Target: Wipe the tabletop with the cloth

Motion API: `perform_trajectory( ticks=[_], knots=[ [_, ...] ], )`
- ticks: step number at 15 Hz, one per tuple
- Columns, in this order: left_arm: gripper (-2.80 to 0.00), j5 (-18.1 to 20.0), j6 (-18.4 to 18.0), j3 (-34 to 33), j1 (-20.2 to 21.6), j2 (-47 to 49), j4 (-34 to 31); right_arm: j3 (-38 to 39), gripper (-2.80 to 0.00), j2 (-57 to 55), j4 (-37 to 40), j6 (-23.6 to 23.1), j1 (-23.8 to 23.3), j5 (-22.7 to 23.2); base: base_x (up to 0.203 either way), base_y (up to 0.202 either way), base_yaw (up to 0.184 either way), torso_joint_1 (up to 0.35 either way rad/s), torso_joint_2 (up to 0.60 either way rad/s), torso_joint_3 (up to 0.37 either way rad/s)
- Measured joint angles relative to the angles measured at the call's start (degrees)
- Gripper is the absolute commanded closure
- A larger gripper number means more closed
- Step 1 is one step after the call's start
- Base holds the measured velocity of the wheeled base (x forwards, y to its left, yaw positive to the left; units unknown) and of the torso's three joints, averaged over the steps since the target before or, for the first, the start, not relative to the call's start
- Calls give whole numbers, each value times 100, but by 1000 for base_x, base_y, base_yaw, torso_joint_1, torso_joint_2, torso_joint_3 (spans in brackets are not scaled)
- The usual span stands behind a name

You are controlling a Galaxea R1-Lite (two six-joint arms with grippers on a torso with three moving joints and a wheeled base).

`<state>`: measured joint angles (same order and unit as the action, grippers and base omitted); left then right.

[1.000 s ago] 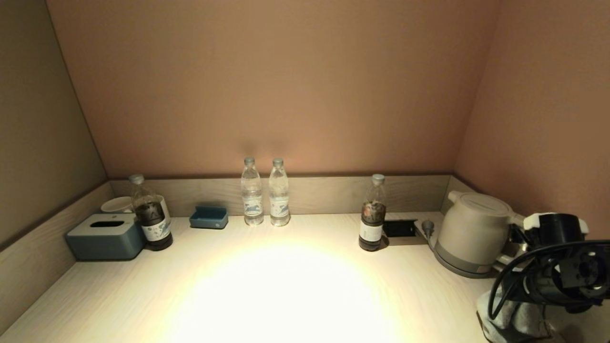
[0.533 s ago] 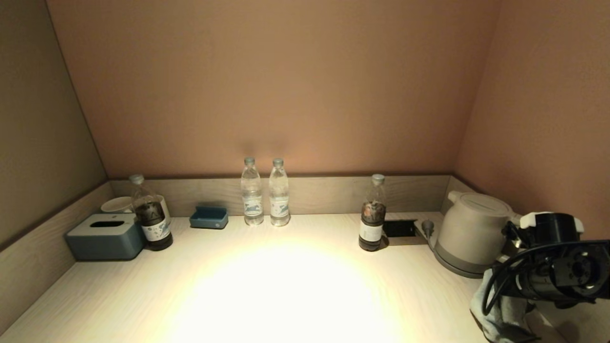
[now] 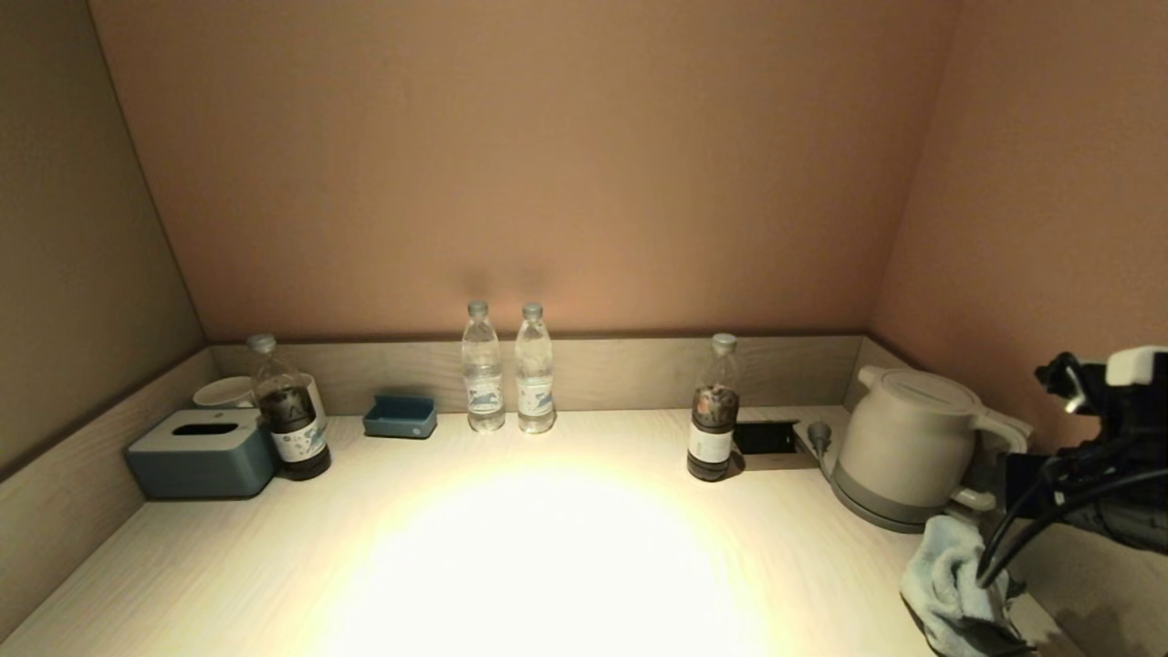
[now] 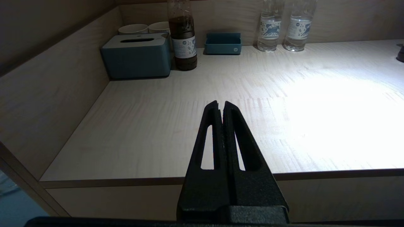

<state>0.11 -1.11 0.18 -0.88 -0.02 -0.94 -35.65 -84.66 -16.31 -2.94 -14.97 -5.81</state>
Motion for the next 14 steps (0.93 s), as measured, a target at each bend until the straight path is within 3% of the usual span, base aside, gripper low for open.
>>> perform_trajectory(
  ticks=[8, 14],
  knots=[
    [0, 0, 7, 0, 0, -1, -2, 532, 0, 2366, 40, -176, 89, 1230, 0, 0, 0, 0, 0, 0],
    [0, 5, -1, 0, 0, 0, -2, 751, 0, 3740, 253, -72, 91, 1520, 0, 0, 0, 0, 0, 0]
  ],
)
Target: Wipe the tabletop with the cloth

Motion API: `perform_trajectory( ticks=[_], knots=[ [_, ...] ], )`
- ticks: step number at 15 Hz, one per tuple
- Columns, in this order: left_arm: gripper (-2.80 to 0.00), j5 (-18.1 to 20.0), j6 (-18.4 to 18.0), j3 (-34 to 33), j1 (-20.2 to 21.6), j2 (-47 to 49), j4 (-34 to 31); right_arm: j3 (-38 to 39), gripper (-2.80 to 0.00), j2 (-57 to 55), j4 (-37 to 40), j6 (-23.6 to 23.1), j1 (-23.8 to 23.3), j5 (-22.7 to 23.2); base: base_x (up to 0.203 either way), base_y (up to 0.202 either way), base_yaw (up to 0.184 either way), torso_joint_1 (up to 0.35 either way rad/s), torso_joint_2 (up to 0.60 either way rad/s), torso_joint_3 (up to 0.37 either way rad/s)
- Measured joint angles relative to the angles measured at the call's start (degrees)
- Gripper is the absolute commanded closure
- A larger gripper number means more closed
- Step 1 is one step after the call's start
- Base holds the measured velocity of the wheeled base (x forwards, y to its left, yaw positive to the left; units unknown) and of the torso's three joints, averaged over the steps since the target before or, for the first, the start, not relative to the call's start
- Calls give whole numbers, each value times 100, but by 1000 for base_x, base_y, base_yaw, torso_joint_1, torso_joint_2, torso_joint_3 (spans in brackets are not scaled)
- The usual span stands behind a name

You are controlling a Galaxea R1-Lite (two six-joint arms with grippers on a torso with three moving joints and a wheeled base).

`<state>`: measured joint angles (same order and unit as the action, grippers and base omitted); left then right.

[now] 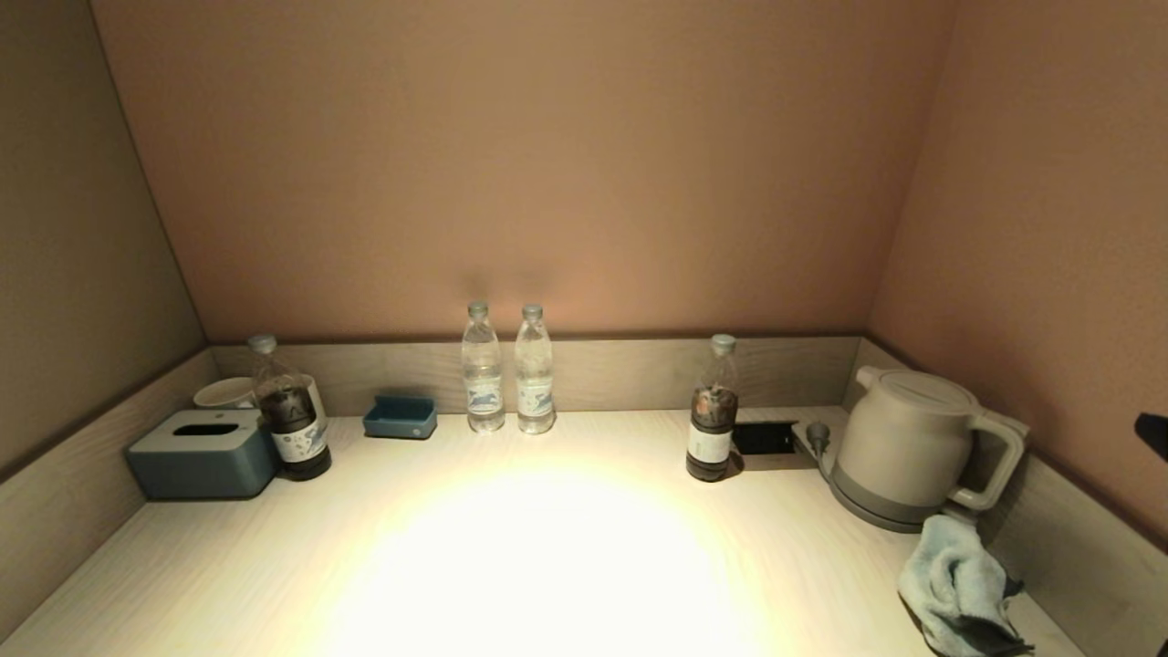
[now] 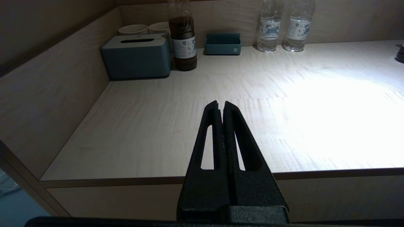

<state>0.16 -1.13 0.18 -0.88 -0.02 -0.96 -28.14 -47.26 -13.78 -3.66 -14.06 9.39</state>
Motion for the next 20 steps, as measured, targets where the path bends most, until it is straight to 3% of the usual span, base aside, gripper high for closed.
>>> perform_trajectory(
  ticks=[7, 11, 15, 20],
  knots=[
    [0, -1, 1, 0, 0, 2, 0, 321, 0, 649, 65, 520, -24, -7, 0, 0, 0, 0, 0, 0],
    [0, -3, 8, 0, 0, 1, 0, 189, 0, 1653, 344, 605, 20, 158, 0, 0, 0, 0, 0, 0],
    [0, -1, 8, 0, 2, 2, 0, -348, 0, 2666, 989, 594, 462, 341, 0, 0, 0, 0, 0, 0],
    [0, -1, 6, 0, 0, 0, 1, -543, 0, 3119, 1772, 586, 792, 163, 0, 0, 0, 0, 0, 0]
  ],
)
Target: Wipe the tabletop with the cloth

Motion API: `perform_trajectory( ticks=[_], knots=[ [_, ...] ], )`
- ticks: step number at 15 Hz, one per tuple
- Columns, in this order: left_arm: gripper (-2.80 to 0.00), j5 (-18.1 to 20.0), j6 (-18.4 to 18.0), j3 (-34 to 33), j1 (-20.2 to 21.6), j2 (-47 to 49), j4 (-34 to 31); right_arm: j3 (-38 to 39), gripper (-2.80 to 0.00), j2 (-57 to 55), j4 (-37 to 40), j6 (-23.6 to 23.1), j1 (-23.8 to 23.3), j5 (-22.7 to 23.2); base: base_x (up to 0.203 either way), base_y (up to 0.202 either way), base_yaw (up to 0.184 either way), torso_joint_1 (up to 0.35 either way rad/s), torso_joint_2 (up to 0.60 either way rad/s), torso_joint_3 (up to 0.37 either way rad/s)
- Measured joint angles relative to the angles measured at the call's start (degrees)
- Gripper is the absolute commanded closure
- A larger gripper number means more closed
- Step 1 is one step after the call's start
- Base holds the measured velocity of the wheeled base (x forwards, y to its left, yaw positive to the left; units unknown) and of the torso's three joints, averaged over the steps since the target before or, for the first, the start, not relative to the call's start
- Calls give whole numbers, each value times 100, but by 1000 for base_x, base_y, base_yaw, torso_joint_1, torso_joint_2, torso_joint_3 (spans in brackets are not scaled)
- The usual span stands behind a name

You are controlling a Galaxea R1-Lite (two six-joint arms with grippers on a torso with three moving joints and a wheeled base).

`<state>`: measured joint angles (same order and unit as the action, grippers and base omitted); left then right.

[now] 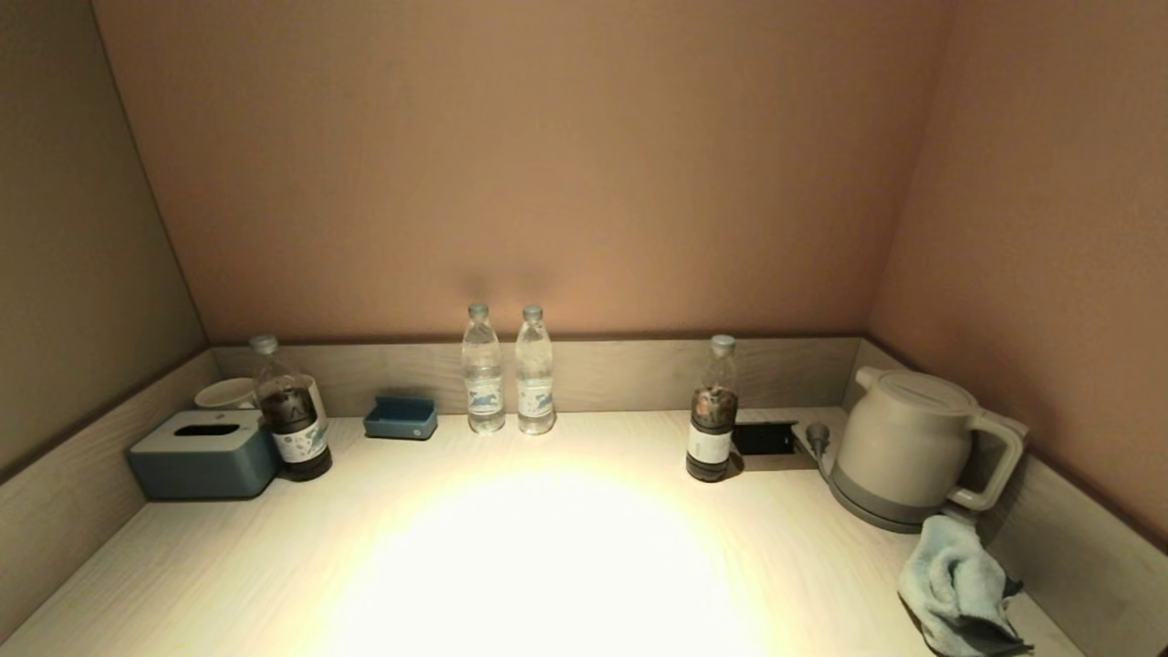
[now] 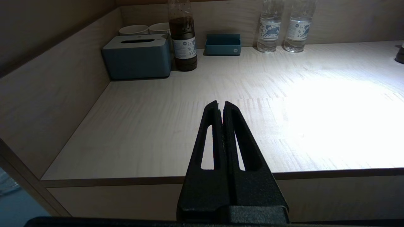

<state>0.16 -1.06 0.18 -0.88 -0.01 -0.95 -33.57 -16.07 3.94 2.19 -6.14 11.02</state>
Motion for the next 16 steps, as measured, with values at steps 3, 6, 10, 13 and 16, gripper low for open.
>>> perform_trajectory(
  ticks=[3, 6, 10, 13, 16],
  knots=[
    [0, 2, 1, 0, 0, -1, 1, 41, 0, 148, 207, -24, 247, -58, 0, 0, 0, 0, 0, 0],
    [0, 0, -3, 0, 0, 1, 0, 425, 0, 355, 297, -31, 359, -167, 0, 0, 0, 0, 0, 0],
    [0, -2, 1, 0, 0, 1, 1, 1073, 0, 1001, 319, -154, 471, -271, 0, 0, 0, 0, 0, 0],
    [0, -2, 2, 0, 0, 1, -1, 1322, 0, 1429, 284, -271, 488, -381, 0, 0, 0, 0, 0, 0],
    [0, 0, 3, 0, 0, 1, -1, 1697, 0, 1566, 226, -381, 493, -681, 0, 0, 0, 0, 0, 0]
  ],
)
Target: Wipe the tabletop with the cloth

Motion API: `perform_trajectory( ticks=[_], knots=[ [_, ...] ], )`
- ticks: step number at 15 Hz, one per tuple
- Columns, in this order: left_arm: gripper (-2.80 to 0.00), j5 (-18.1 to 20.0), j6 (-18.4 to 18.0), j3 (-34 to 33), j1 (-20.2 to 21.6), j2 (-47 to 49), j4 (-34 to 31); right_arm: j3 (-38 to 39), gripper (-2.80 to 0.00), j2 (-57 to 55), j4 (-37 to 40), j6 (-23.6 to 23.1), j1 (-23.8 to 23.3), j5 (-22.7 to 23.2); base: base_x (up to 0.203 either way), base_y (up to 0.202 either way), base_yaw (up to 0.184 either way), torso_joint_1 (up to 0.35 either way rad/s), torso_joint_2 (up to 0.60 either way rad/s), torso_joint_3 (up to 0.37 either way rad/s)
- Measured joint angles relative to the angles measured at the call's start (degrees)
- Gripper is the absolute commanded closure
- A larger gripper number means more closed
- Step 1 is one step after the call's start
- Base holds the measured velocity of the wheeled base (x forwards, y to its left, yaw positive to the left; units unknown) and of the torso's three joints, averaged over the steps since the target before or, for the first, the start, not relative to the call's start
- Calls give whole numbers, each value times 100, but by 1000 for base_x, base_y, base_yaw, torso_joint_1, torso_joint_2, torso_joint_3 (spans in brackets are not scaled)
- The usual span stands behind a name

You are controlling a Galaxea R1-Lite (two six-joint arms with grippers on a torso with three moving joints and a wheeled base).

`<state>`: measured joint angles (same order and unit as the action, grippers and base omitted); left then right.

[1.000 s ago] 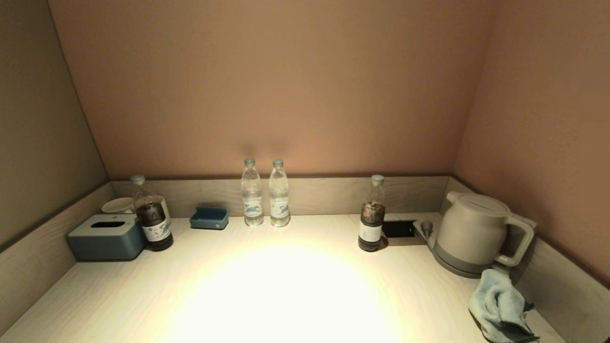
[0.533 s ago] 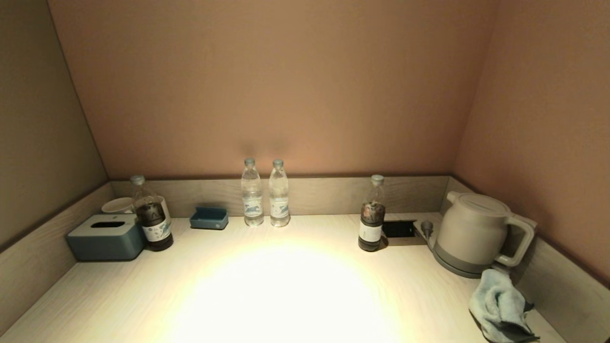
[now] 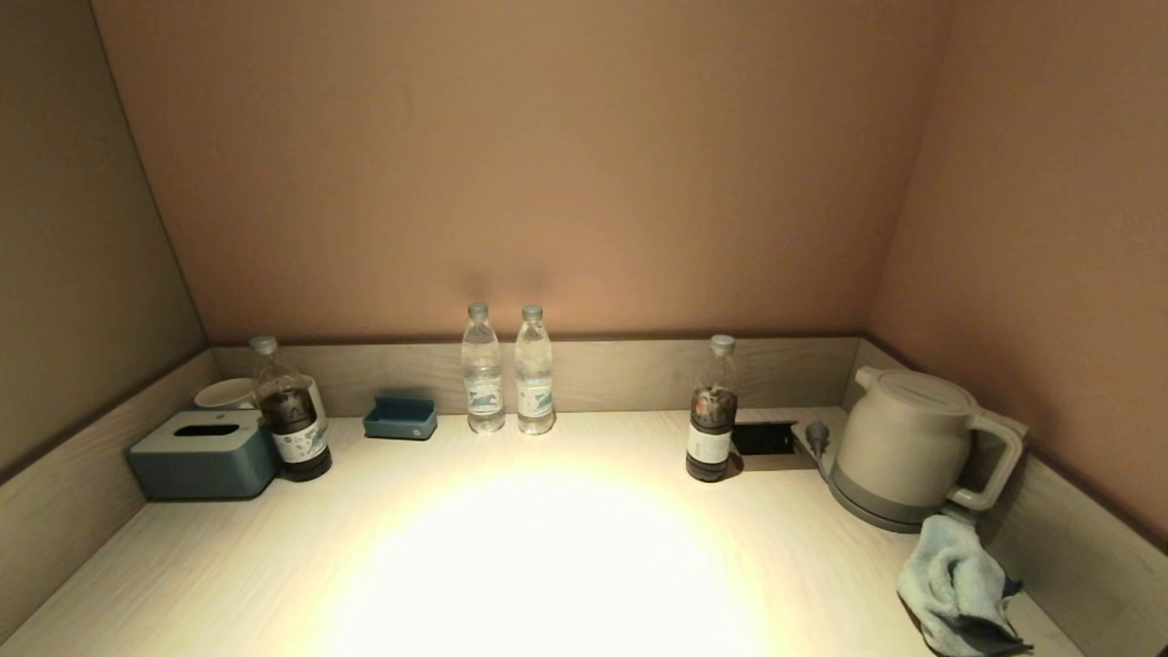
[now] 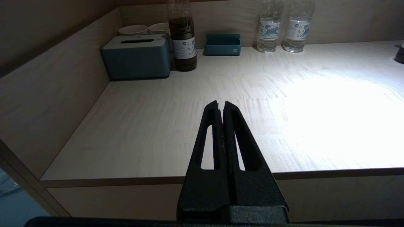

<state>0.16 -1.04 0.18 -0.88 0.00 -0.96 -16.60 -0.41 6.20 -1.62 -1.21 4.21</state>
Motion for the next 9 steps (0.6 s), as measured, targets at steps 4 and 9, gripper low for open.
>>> perform_trajectory(
  ticks=[4, 9],
  knots=[
    [0, 0, -1, 0, 0, -1, 2, 868, 0, 27, -372, -367, -2, -391, 0, 0, 0, 0, 0, 0],
    [0, 0, 0, 0, 2, -2, 2, 1569, 0, 33, -1038, -598, -2, -443, 0, 0, 0, 0, 0, 0]
  ],
)
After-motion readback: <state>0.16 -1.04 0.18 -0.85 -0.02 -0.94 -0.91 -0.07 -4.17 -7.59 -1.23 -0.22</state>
